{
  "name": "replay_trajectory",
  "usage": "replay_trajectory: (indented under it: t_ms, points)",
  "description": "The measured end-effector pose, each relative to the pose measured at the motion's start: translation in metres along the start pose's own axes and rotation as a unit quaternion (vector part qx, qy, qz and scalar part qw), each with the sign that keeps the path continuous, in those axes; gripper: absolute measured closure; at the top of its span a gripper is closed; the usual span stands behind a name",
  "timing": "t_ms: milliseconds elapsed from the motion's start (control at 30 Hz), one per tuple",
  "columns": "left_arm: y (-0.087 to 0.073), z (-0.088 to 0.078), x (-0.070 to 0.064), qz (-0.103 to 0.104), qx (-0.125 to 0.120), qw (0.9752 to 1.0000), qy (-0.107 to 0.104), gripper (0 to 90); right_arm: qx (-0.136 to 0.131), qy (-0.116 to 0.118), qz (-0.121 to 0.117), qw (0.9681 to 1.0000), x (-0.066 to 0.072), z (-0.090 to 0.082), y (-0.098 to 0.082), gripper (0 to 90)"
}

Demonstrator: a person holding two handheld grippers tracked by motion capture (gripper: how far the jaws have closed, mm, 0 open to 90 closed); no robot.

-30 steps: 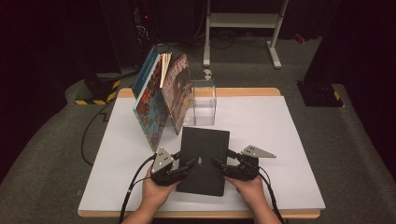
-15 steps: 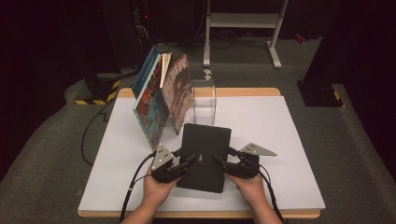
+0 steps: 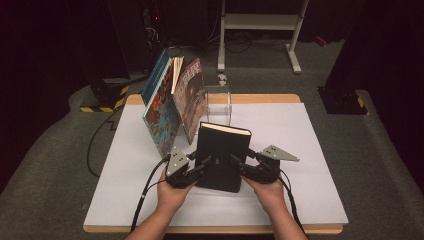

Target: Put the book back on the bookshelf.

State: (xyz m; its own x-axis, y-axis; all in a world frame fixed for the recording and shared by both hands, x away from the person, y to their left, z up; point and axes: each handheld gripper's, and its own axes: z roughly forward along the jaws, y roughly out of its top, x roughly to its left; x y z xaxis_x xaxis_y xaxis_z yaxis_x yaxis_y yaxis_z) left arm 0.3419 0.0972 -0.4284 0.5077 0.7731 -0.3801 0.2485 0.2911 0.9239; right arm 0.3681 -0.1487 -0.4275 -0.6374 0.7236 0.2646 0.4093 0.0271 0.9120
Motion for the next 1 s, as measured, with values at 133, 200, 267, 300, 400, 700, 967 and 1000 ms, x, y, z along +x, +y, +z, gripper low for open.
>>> replay_trajectory:
  t_ms: [133,200,267,300,400,700,967,1000]
  points:
    - [0.001,0.004,0.001,-0.001,-0.003,1.0000,-0.002,54.4,-0.002,-0.005,-0.001,1.0000,-0.001,0.000,0.003,35.8]
    - [0.001,0.005,0.001,0.001,-0.003,1.0000,-0.003,54.4,-0.006,-0.007,-0.001,1.0000,-0.001,0.000,0.004,36.1]
    - [0.001,0.006,0.001,0.001,-0.003,1.0000,-0.003,54.4,-0.009,-0.009,-0.005,0.9999,0.000,0.000,0.005,36.4]
    - [0.001,0.007,0.002,-0.001,-0.006,1.0000,-0.005,54.4,-0.011,-0.010,-0.006,0.9999,0.000,-0.001,0.006,36.5]
    - [0.001,0.008,0.002,-0.002,-0.007,0.9999,-0.007,54.4,-0.014,-0.011,-0.007,0.9998,-0.001,-0.001,0.007,36.6]
    - [0.003,0.013,0.002,-0.007,-0.011,0.9998,-0.011,54.3,-0.021,-0.019,-0.015,0.9995,-0.001,-0.002,0.011,36.9]
    - [0.004,0.016,0.004,-0.006,-0.014,0.9998,-0.014,54.2,-0.025,-0.021,-0.016,0.9993,-0.001,-0.001,0.012,37.0]
    - [0.005,0.016,0.004,-0.006,-0.015,0.9998,-0.014,54.2,-0.026,-0.022,-0.017,0.9993,-0.001,0.000,0.012,37.0]
